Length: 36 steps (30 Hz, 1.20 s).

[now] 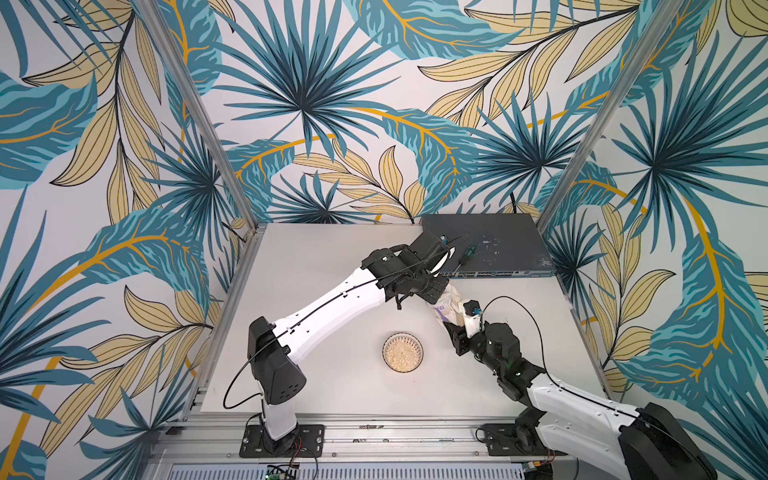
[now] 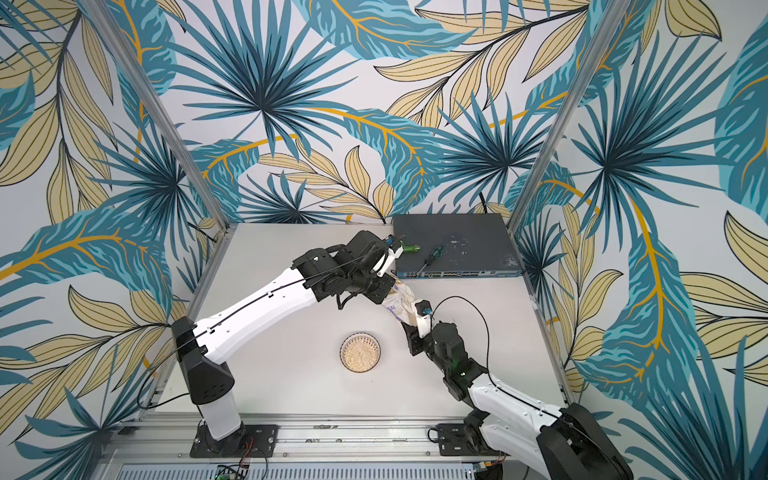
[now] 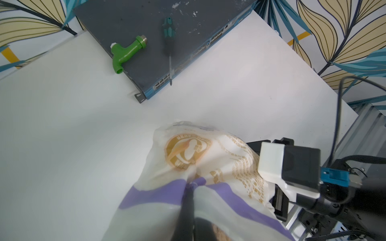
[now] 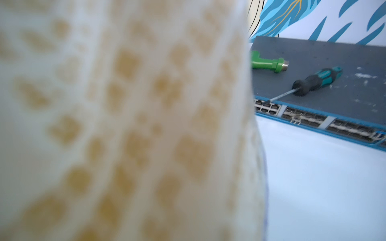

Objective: Pour the oats into the breakfast bowl
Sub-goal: Pour the oats into the bowl, then place the oats bag at the center of the board.

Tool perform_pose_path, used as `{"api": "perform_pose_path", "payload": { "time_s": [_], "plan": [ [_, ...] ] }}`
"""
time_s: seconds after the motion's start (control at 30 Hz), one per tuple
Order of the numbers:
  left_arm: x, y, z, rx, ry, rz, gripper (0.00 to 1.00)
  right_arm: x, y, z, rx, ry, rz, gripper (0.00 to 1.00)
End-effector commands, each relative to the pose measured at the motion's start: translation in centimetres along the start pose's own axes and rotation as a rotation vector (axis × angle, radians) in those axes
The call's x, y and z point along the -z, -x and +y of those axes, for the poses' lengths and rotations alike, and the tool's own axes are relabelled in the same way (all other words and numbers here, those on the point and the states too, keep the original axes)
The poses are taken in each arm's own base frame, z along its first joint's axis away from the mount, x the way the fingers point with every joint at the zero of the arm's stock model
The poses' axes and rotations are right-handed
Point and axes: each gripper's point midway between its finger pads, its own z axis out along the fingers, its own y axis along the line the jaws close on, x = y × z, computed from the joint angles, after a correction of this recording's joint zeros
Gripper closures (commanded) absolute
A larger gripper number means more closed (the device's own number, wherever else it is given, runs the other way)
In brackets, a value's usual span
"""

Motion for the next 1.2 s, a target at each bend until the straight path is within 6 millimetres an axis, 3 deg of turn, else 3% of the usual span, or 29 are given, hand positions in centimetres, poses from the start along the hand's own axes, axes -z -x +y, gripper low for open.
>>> {"api": "perform_pose_path", "payload": {
  "time_s": [0.0, 0.13, 0.3, 0.37, 0.43, 0.5, 0.7, 0.87, 1.07, 1.17],
  "plan": [
    [0.9, 2.8, 4.4, 0.091, 0.135, -0.103, 1.00, 0.4, 2.1, 0.1, -0.167, 0.031, -0.155, 1.00],
    [-0.4, 2.2, 4.3, 0.095, 0.130, -0.068, 1.00, -0.3, 0.8, 0.1, -0.166, 0.039, -0.138, 1.00],
    [-0.9, 2.2, 4.2, 0.109, 0.124, -0.056, 1.00, -0.4, -0.4, -0.7, -0.200, -0.003, -0.138, 0.87],
    [-1.3, 2.0, 4.2, 0.125, 0.122, -0.046, 1.00, -0.4, -1.1, -1.1, -0.221, -0.018, -0.126, 0.73],
    [-1.7, 1.6, 3.4, 0.141, 0.086, -0.028, 1.00, -0.3, -1.7, -1.2, -0.230, -0.028, -0.112, 0.66],
    [-2.0, 1.4, 2.9, 0.136, 0.089, -0.023, 1.00, -0.2, -2.0, -1.6, -0.246, -0.048, -0.102, 0.47],
    [-2.9, 1.0, 1.6, 0.124, 0.086, 0.000, 1.00, -0.2, -2.4, -1.2, -0.235, -0.039, -0.035, 0.18],
    [-3.2, 1.8, 0.9, 0.137, 0.079, -0.005, 1.00, 1.7, -0.5, -0.8, -0.287, -0.015, -0.054, 0.01],
    [-4.4, 2.2, -0.3, 0.162, 0.055, 0.013, 1.00, 5.1, 3.0, -0.3, -0.330, 0.017, -0.117, 0.00],
    [-5.1, 2.3, -0.8, 0.167, 0.050, 0.022, 1.00, 5.8, 3.6, -0.2, -0.332, 0.010, -0.083, 0.00]
  ]
}}
